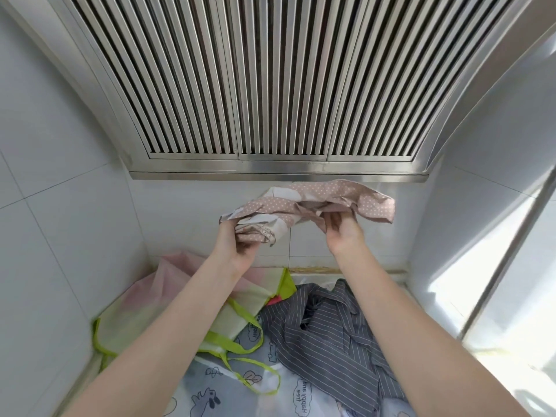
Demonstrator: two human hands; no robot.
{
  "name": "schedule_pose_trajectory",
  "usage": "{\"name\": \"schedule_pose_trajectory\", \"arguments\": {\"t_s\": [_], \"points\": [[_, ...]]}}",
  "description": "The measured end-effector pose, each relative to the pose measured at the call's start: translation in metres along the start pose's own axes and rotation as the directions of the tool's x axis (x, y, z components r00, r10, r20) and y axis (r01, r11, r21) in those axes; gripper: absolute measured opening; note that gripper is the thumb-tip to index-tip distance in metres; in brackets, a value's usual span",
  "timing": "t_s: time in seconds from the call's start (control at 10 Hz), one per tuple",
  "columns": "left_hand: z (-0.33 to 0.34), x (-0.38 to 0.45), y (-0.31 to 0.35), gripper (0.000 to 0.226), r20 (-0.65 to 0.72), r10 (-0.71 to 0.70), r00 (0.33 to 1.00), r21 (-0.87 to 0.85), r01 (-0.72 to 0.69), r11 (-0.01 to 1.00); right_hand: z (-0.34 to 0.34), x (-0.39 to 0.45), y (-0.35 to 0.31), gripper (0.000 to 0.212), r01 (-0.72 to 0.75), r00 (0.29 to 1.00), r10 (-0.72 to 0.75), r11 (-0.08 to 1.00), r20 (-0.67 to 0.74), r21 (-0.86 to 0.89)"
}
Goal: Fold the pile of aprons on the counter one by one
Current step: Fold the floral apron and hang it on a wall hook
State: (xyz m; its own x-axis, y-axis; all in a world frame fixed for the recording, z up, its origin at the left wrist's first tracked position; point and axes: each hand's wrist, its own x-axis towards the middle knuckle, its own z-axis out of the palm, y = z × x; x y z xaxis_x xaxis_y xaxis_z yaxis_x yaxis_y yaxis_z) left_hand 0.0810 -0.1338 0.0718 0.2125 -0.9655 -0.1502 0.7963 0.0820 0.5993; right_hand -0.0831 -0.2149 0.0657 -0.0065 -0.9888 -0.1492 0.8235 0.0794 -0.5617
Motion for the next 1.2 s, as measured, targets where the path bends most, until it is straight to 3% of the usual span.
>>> {"name": "schedule_pose_trajectory", "arguments": {"t_s": [0.2,0.3,0.4,0.5,0.6,0.7,0.8,0.9,1.0,1.1,1.2], "points": [[-0.012,0.007,-0.003,0.034,-0.069,-0.108,0.992,0.005,0.108,0.994,-0.004,-0.014,-0.014,0.010,0.040,0.998,-0.021,0.952,-0.067,0.304],[-0.021,0.014,0.000,0.036,-0.120,-0.087,0.989,0.051,0.094,0.994,-0.014,-0.010,-0.017,0.013,0.029,0.999,-0.038,0.976,-0.036,-0.216],[-0.031,0.020,0.005,0.036,-0.157,-0.020,0.987,0.107,0.037,0.994,-0.026,-0.012,-0.013,0.024,0.081,0.987,0.144,-0.058,0.072,-0.995],[-0.034,0.023,0.003,0.036,-0.176,0.028,0.984,0.144,-0.002,0.990,-0.024,-0.026,-0.011,0.043,0.237,0.826,0.564,-0.335,0.008,-0.912],[-0.033,0.022,0.006,0.035,-0.179,0.040,0.983,0.148,-0.014,0.989,-0.019,-0.034,-0.020,0.031,0.224,0.624,0.775,-0.051,0.103,-0.973],[-0.033,0.016,0.013,0.026,-0.128,-0.015,0.992,0.143,0.033,0.989,-0.017,-0.029,-0.032,0.025,0.231,0.520,0.848,-0.023,0.103,-0.973],[-0.031,0.010,0.014,0.028,-0.022,-0.051,0.998,0.191,0.055,0.980,-0.012,-0.020,-0.042,0.024,0.200,0.522,0.853,-0.097,0.022,-0.975],[-0.027,0.009,0.010,0.036,0.025,-0.012,1.000,0.228,0.006,0.974,0.003,-0.021,-0.051,0.024,0.353,0.689,0.720,-0.435,-0.084,-0.829],[-0.021,0.011,0.004,0.034,0.002,-0.032,0.999,0.275,0.030,0.961,0.027,-0.029,-0.048,0.018,0.345,0.925,0.373,-0.904,-0.074,-0.252],[-0.017,0.010,-0.003,0.025,-0.049,-0.089,0.995,0.287,0.100,0.953,0.030,-0.022,-0.044,0.029,0.131,0.941,0.095,-0.987,0.324,-0.090],[-0.013,0.003,-0.003,0.024,-0.035,-0.131,0.991,0.209,0.135,0.969,0.021,-0.005,-0.053,0.030,0.089,0.723,-0.152,-0.947,0.674,-0.308]]}}
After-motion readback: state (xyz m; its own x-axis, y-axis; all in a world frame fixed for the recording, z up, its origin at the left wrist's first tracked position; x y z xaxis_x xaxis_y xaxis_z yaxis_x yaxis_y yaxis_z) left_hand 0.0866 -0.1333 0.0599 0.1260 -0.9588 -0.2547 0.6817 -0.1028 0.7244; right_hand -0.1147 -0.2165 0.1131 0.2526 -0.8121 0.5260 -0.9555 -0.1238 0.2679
